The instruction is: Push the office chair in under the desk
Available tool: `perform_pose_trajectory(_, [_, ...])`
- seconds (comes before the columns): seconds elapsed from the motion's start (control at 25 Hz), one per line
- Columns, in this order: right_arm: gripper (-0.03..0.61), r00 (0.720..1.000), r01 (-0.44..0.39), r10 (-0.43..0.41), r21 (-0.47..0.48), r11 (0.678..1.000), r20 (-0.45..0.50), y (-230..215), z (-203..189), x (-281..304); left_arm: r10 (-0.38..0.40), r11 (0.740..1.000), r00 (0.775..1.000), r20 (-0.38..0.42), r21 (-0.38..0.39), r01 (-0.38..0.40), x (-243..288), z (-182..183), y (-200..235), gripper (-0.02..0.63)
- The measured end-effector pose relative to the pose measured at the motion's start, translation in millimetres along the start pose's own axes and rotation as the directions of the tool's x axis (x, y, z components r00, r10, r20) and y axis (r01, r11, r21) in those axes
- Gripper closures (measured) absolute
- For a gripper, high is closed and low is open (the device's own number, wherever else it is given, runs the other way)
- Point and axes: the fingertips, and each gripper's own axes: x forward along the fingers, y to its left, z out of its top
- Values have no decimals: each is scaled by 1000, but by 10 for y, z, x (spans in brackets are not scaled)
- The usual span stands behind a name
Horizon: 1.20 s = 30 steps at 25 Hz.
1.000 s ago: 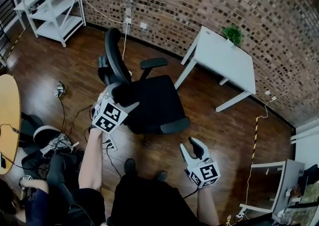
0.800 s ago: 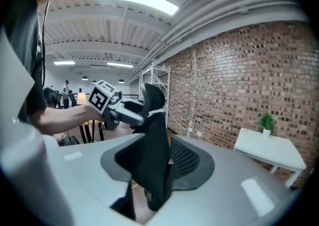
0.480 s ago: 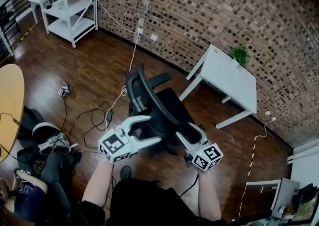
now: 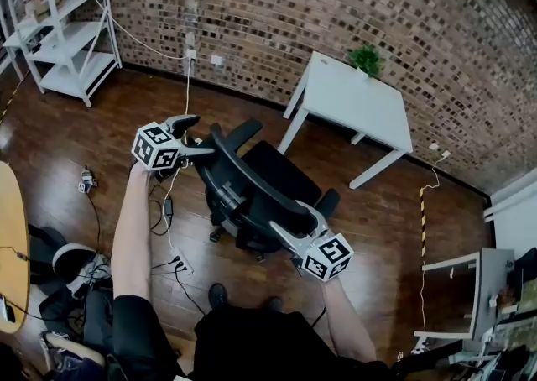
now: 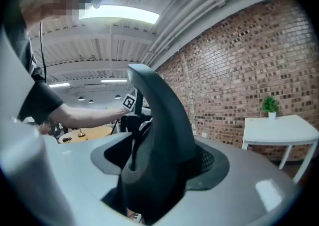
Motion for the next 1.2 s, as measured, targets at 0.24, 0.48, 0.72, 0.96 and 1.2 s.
perform_pose_trajectory(0.24, [308, 1000, -26, 26, -14, 1000, 16, -397, -165, -94, -273, 955, 961, 28, -114, 275, 678, -245, -160, 102])
perform_pose_trajectory(0.48, [439, 995, -87, 87, 0, 996, 56, -611, -472, -512, -361, 932, 932, -14, -35, 360, 1082, -392, -698, 190])
perform_pose_trajectory(0.72, [468, 983, -163, 161, 10, 987, 83, -914, -461, -959, -324, 946, 945, 32, -18, 325, 1473, -314, -946, 187])
perform_pose_trajectory(0.96, [459, 982, -139, 141, -21, 990, 129, -1169, -469, -1580, -234, 972, 968, 87, -11, 235, 1743, -262, -1450, 183])
perform_pose_trajectory(1.2, [434, 987, -22, 25, -20, 1000, 156, -1610, -576, -1993, -190, 979, 974, 120, -45, 196, 2096, -277, -1710, 187])
